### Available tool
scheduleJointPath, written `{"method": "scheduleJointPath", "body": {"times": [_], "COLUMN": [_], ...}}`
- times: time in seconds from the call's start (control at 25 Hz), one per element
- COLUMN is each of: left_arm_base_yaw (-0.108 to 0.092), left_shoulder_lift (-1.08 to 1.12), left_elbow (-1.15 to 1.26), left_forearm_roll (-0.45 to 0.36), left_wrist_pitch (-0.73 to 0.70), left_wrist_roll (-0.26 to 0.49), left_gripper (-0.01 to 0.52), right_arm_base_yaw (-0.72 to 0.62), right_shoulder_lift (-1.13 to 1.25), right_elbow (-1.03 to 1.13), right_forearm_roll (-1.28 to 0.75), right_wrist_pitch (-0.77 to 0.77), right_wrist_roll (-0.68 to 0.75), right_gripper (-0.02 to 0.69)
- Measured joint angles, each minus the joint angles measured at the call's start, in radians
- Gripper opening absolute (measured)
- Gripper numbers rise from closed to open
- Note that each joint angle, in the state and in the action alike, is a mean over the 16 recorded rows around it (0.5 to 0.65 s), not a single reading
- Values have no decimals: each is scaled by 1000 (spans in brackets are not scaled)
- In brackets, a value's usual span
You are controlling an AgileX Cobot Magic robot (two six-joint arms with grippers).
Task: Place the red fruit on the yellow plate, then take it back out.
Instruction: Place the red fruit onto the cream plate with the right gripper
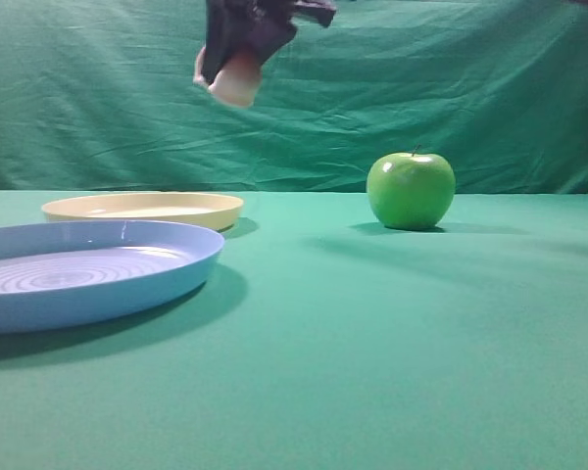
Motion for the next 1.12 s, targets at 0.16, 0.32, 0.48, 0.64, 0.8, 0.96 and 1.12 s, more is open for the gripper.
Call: {"method": "scheduleJointPath", "body": {"times": [0.16,0.32,0.48,0.64,0.8,0.96,1.12], "left_arm_base_yaw": [0,0,0,0,0,0,0], "left_shoulder_lift": [0,0,0,0,0,0,0], "left_elbow": [0,0,0,0,0,0,0], "left_forearm_roll": [0,0,0,0,0,0,0], "left_wrist_pitch": [0,0,0,0,0,0,0], "left_wrist_roll": [0,0,0,0,0,0,0], "left_gripper": [0,0,0,0,0,0,0], "right_arm_base_yaw": [10,13,13,6,-7,-23,-40], "right_shoulder_lift": [52,77,80,52,-10,-102,-211], "right_elbow": [-14,-16,-17,-17,-17,-17,-17], "right_forearm_roll": [29,49,46,31,13,-1,-9], "right_wrist_pitch": [-38,-64,-70,-48,10,108,225], "right_wrist_roll": [-39,-75,-92,-86,-60,-24,29], "right_gripper": [256,369,483,580,563,428,267]}}
